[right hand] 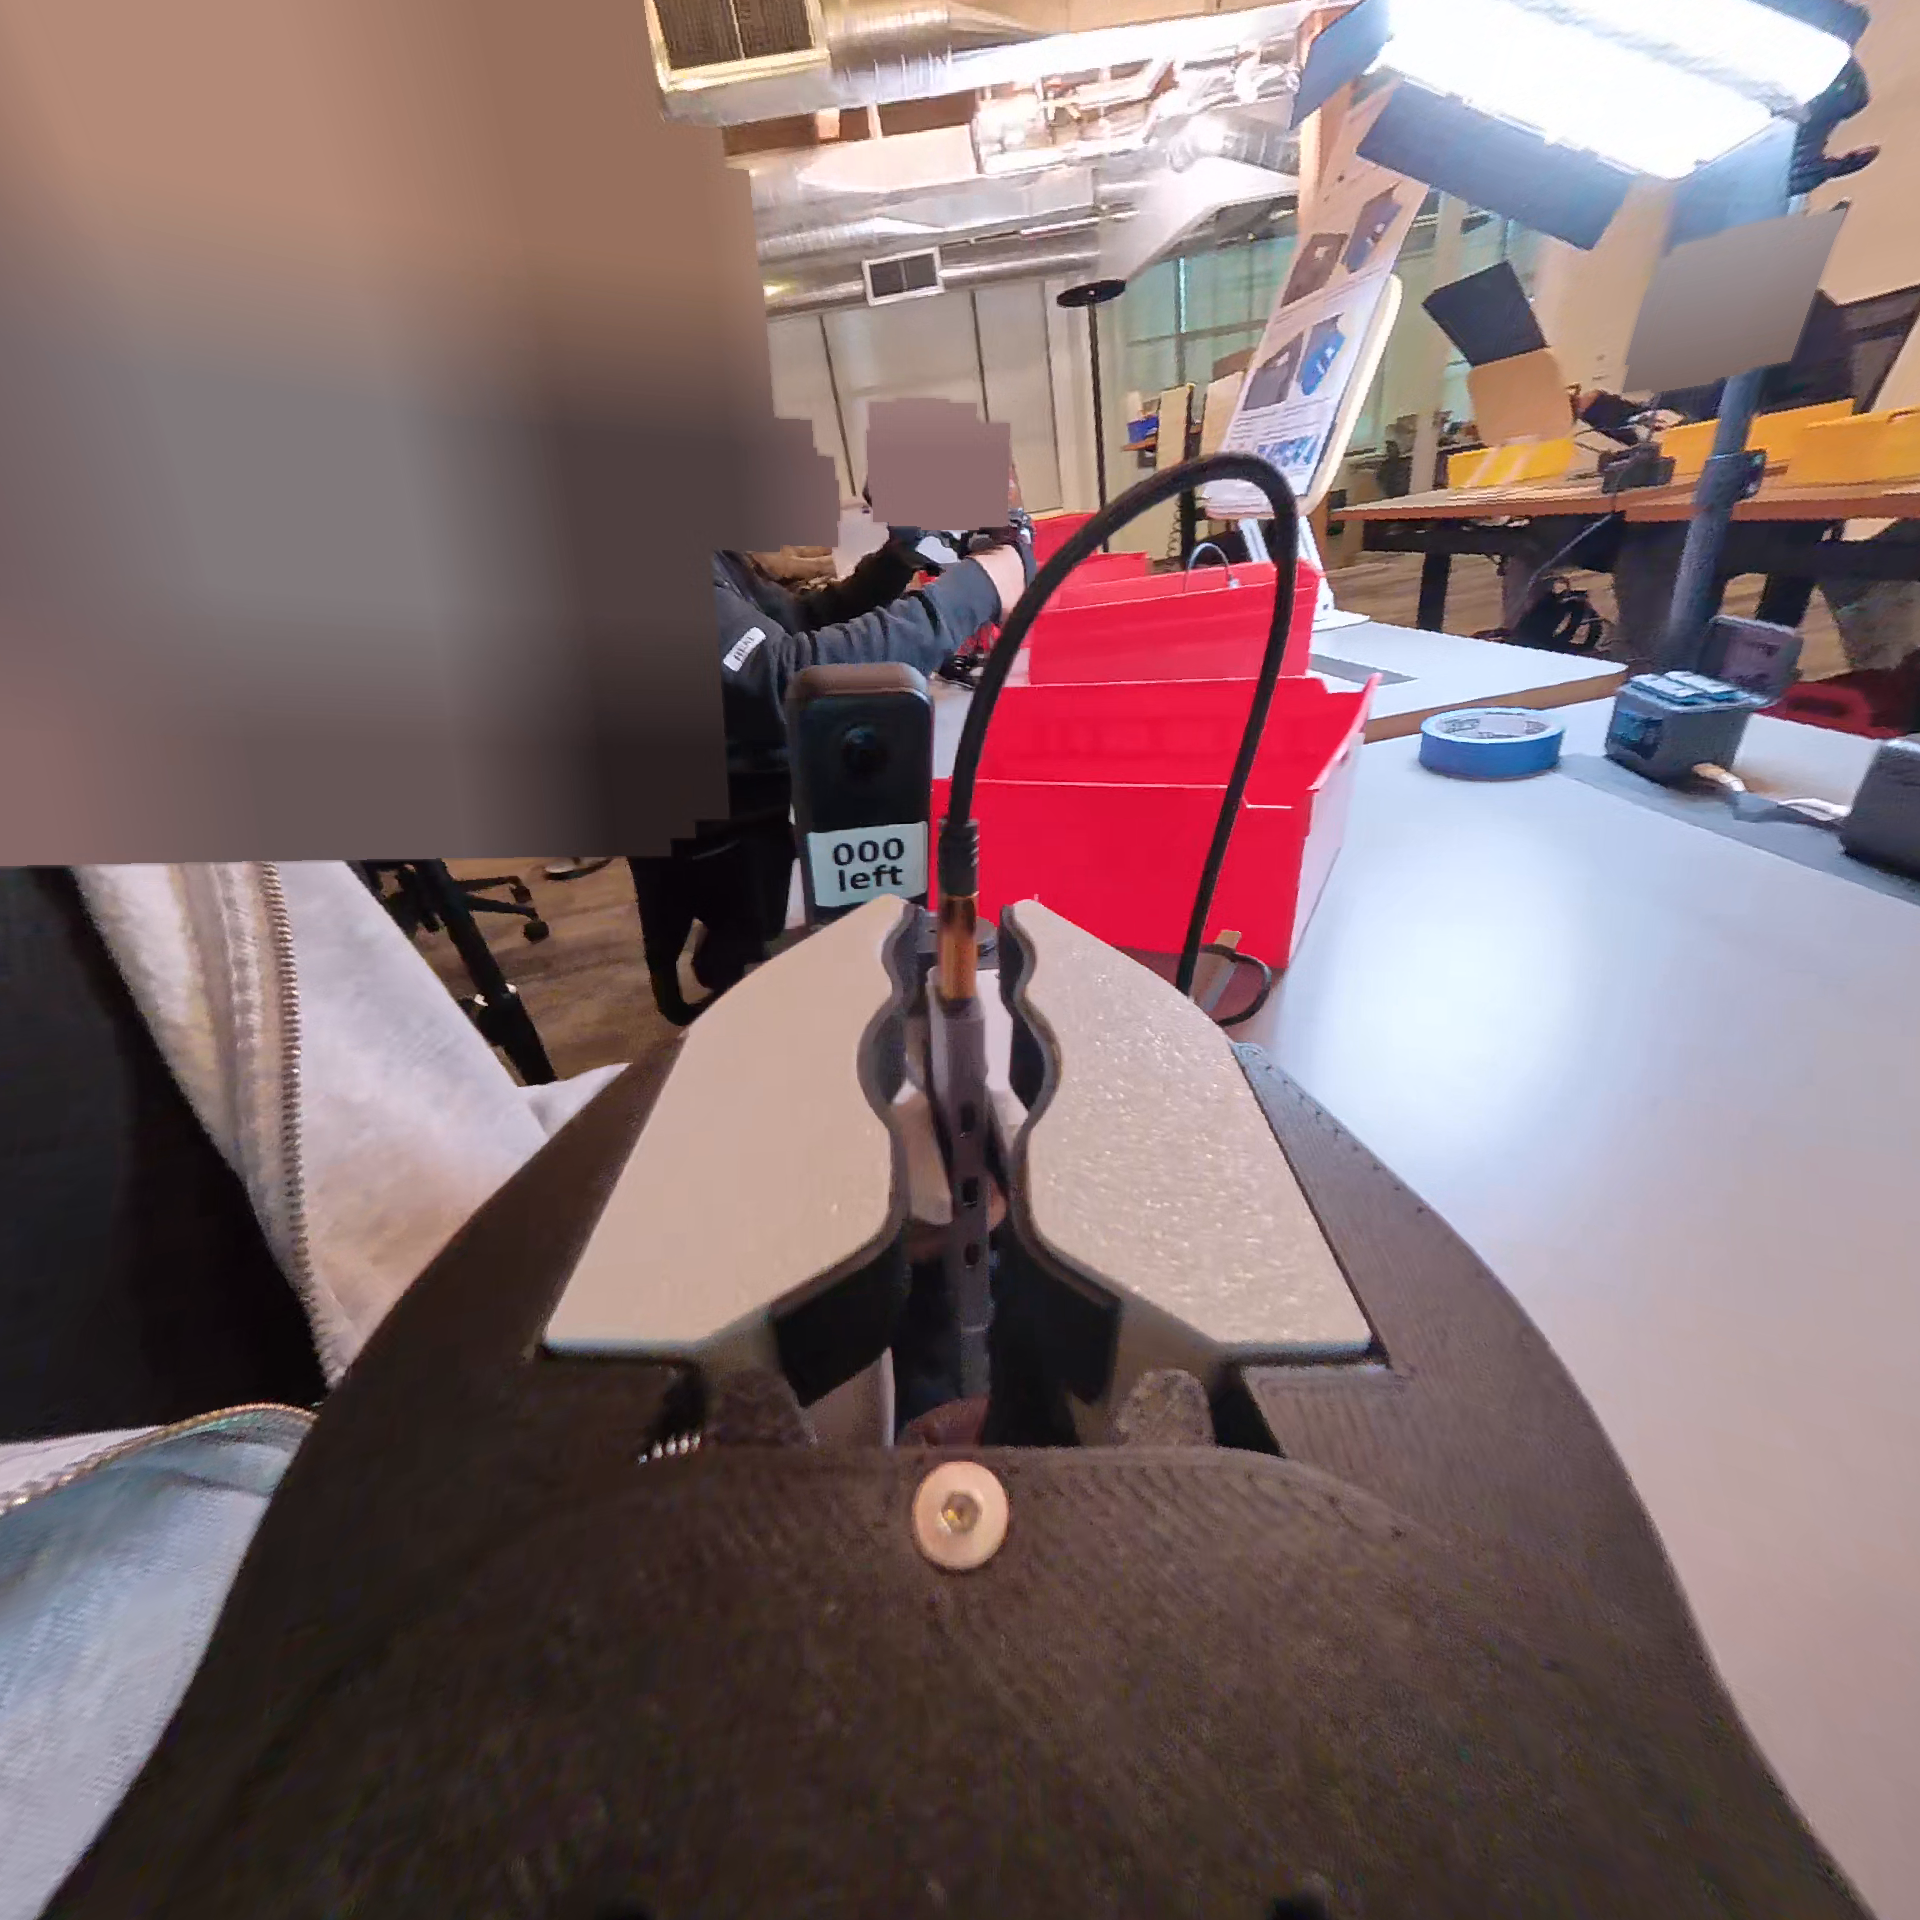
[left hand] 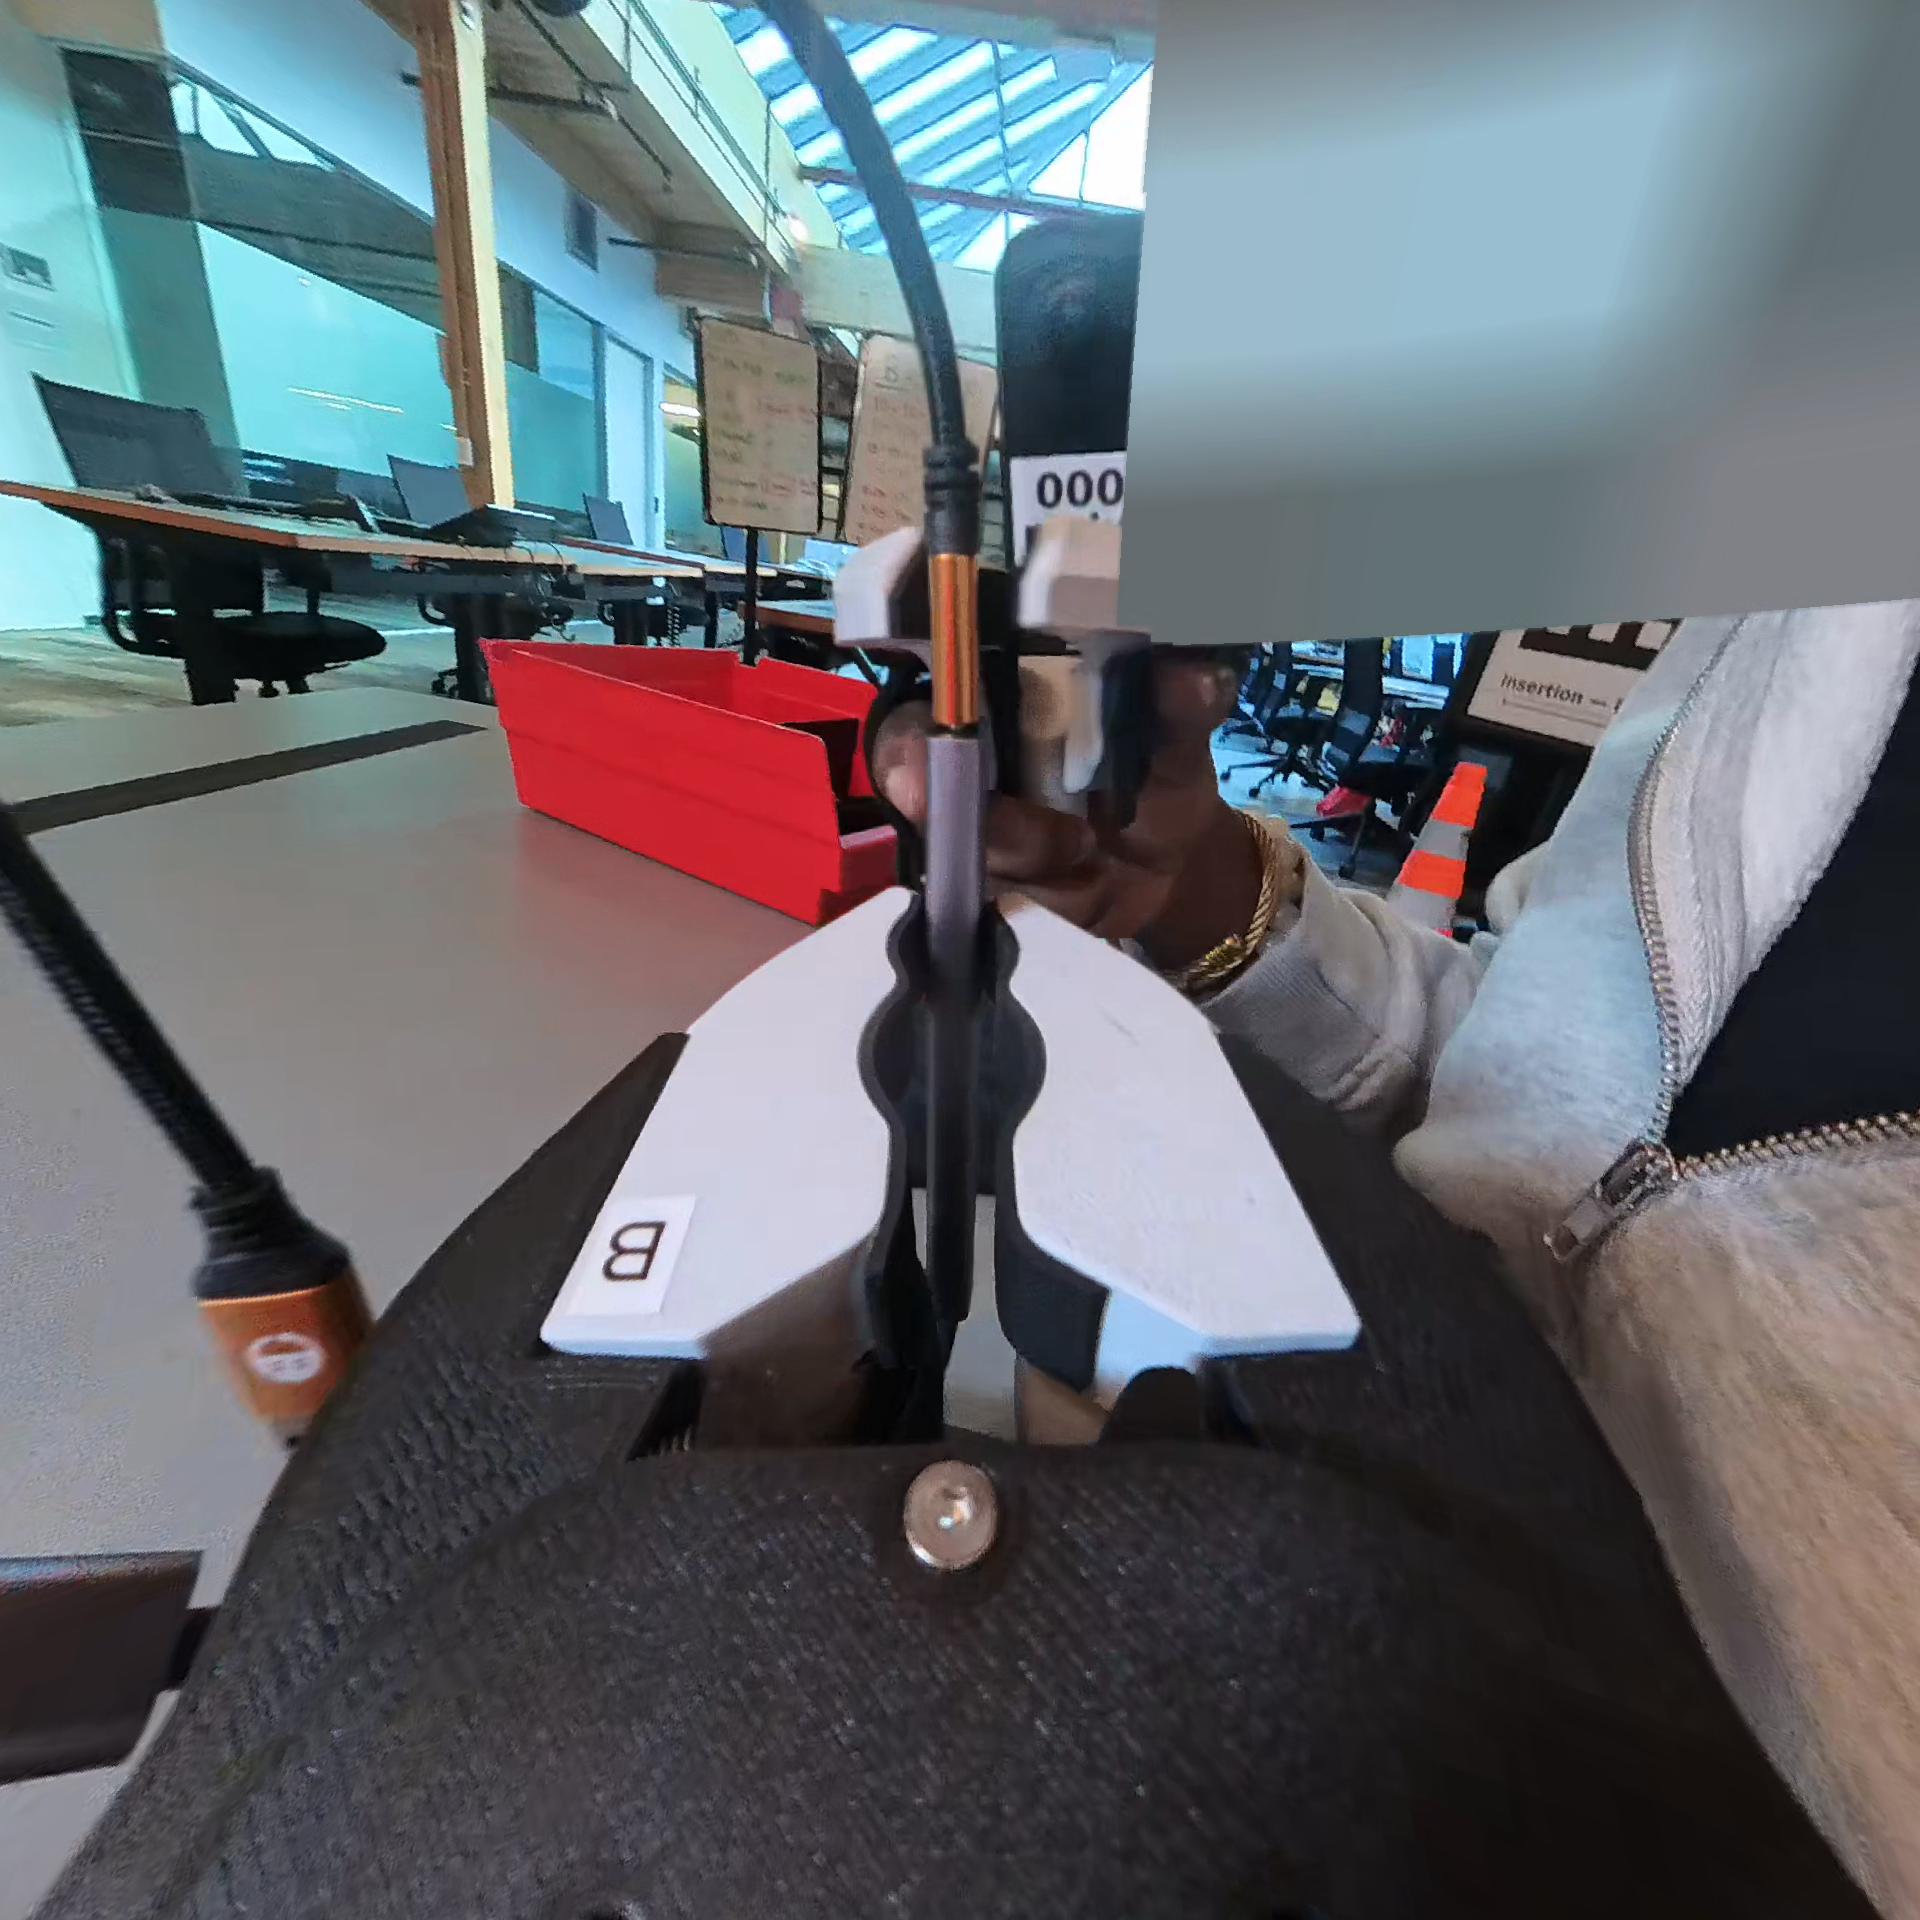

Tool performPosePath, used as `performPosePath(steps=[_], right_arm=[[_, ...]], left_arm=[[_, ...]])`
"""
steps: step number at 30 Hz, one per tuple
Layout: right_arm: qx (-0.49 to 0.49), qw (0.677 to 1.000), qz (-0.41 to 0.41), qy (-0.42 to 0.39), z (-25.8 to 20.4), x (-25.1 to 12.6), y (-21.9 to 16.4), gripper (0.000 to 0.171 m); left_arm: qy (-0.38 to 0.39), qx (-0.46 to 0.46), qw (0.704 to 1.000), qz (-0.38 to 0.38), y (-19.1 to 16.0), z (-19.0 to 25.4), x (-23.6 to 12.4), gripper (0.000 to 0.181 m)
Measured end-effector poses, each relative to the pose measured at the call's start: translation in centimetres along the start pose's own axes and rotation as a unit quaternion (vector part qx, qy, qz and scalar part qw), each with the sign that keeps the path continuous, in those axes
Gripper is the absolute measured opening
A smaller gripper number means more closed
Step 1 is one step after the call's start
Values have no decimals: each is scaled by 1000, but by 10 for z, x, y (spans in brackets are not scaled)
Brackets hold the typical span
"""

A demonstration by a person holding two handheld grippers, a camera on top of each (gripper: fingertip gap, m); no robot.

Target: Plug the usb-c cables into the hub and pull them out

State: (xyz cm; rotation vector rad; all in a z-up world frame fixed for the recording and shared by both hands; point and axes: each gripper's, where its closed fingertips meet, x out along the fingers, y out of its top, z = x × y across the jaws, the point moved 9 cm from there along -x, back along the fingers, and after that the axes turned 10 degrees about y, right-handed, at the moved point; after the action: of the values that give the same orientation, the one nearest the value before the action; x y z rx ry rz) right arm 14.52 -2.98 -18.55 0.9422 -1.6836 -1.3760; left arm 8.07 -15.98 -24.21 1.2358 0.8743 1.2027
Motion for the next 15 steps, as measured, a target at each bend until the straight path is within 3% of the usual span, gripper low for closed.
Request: performPosePath(steps=[6,9,12,15], right_arm=[[-23,1000,-8,8,-4,0,-2,6],[-29,999,-4,15,-6,-1,-3,6],[-30,999,-2,11,-8,1,-5,6],[-60,998,-8,-12,-11,-2,-2,5]], left_arm=[[-15,18,1000,-19,-2,4,4,11],[-14,16,1000,10,1,5,1,27],[-24,19,999,18,2,6,0,11],[-4,37,999,18,2,8,2,11]])
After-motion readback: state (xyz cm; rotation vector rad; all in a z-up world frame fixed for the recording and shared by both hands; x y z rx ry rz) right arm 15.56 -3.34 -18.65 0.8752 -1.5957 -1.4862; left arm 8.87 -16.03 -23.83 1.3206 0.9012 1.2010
